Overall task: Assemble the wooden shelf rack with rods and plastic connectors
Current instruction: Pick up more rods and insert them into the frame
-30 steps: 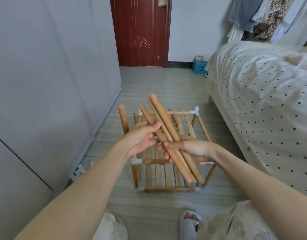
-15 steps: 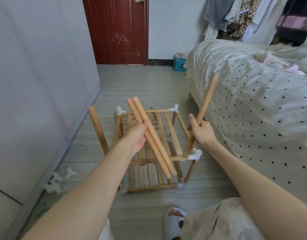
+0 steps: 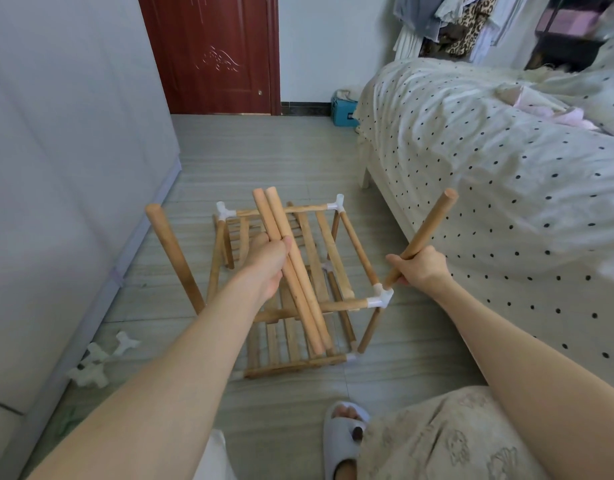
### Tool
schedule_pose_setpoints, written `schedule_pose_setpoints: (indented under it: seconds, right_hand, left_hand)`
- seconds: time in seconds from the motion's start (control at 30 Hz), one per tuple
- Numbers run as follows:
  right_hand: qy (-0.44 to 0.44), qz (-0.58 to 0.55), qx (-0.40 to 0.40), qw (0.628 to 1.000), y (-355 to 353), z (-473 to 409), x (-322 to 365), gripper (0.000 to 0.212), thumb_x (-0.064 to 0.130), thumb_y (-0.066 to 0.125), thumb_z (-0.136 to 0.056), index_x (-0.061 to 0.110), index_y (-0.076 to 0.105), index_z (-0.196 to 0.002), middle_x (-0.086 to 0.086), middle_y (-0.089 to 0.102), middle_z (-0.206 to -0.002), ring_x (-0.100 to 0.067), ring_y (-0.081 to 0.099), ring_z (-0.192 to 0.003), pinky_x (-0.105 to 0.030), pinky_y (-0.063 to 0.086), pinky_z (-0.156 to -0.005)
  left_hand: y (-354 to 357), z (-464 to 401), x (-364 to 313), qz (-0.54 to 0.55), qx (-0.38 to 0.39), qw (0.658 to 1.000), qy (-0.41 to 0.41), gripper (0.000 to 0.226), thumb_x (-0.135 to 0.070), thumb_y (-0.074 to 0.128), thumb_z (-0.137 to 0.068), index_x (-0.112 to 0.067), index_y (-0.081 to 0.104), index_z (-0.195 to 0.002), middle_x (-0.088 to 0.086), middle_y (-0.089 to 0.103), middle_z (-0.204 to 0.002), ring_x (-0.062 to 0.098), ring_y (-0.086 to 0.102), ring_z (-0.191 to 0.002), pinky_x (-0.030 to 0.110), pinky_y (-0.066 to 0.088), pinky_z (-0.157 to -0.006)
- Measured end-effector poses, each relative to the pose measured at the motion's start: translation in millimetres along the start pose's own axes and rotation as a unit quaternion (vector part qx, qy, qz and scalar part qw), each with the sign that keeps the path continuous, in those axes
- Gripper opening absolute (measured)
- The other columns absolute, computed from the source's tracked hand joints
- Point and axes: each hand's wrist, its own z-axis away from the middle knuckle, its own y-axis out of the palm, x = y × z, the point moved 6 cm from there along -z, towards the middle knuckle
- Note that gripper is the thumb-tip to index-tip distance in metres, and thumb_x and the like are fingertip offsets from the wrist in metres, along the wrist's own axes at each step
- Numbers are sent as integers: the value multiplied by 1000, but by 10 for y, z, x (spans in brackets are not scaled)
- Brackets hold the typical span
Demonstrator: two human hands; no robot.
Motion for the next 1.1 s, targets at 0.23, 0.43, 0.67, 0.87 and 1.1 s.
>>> schedule_pose_setpoints:
  seconds: [0.23,0.43,0.67,0.87,1.1]
  right_hand:
    - [18,10,28,999,54,-27,-44,14,19,64,-86,6,59,-85,-10,66,-74,-15,64,-59,-26,52,-60]
    - [-2,18,47,999,38,-109,-13,21,18,73,-80,6,57,-86,-11,66,-79,-18,65,-67,-25,52,-61]
    - [-70,59,119,989,65,-230,6,17,16,72,-80,3,66,-88,-11,68,-80,-18,66,-73,-32,55,-76]
    - [-76,62,90,991,74,-248,-47,17,20,70,-82,4,67,-85,-6,67,-69,-13,65,-63,-23,52,-61]
    - [-6,-1,-66,998,217,45,-91,19,23,60,-90,4,57,-90,-15,65,-90,-25,64,-76,-31,52,-62]
  left_hand:
    - [55,13,5,2,12,1000,1,35,-5,44,-97,-8,44,-132,12,56,-120,27,54,-113,48,40,-104]
    - [-10,-14,9,-12,14,1000,0,31,-5,44,-97,-6,45,-128,11,57,-112,29,55,-112,48,41,-103]
    - [-98,-101,21,-50,15,999,8,30,-3,43,-97,-4,45,-127,5,57,-95,20,59,-90,40,47,-88]
    - [-128,-129,43,-57,20,998,4,31,-3,41,-98,-4,45,-128,6,58,-94,17,59,-84,39,45,-88]
    - [-93,-36,-5,-48,27,998,10,33,-3,42,-97,-3,44,-130,9,57,-107,25,56,-105,44,42,-102]
